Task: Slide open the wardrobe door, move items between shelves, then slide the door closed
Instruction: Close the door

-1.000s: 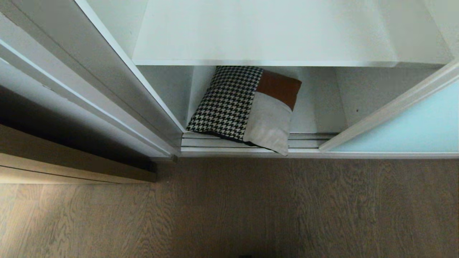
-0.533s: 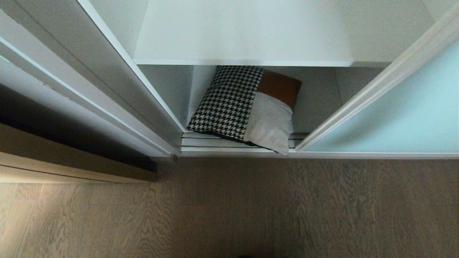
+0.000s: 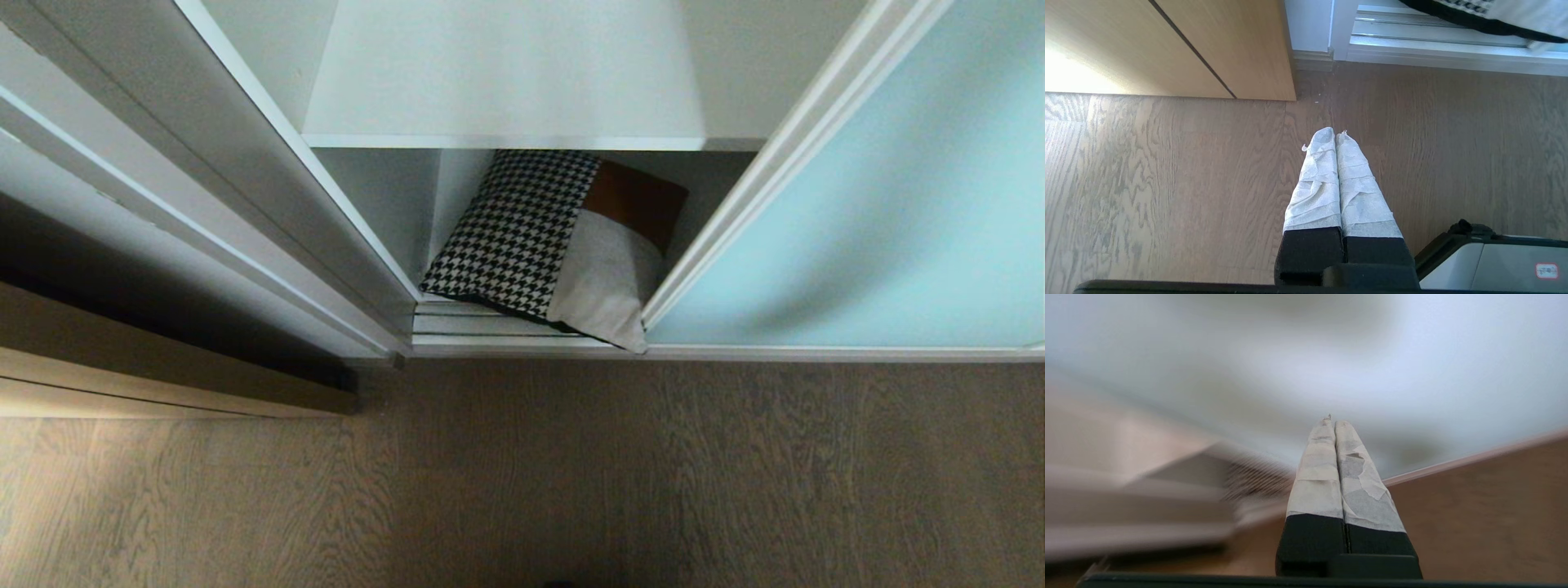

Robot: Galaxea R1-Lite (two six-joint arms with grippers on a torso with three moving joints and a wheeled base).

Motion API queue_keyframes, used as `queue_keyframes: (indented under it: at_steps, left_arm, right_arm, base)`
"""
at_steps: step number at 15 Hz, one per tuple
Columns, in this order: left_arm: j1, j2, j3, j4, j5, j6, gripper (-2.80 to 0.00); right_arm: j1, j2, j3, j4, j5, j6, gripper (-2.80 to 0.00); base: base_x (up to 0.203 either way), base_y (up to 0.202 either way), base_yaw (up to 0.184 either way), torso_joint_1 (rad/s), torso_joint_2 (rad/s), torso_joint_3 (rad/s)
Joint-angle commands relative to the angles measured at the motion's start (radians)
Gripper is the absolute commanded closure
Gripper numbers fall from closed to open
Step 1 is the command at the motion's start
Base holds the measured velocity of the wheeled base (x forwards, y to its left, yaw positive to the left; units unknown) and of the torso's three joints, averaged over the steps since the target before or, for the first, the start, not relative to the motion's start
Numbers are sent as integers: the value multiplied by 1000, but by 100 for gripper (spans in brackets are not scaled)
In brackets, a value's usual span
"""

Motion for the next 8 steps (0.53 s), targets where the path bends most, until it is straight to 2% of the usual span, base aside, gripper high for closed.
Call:
queue_keyframes:
  at_steps: [1, 4, 8]
  left_arm:
    - [0, 1, 2, 0, 0, -1, 0]
    - [0, 1, 2, 0, 0, -1, 0]
    - [0, 1, 2, 0, 0, -1, 0]
  right_arm:
    - [-5, -7, 25, 10, -180, -8, 0]
    - [-9, 2, 41, 28, -468, -67, 0]
    - [-8, 31, 28, 17, -709, -120, 0]
  base:
    - [0, 0, 0, 0, 0, 0]
    - [0, 0, 0, 0, 0, 0]
    - [0, 0, 0, 0, 0, 0]
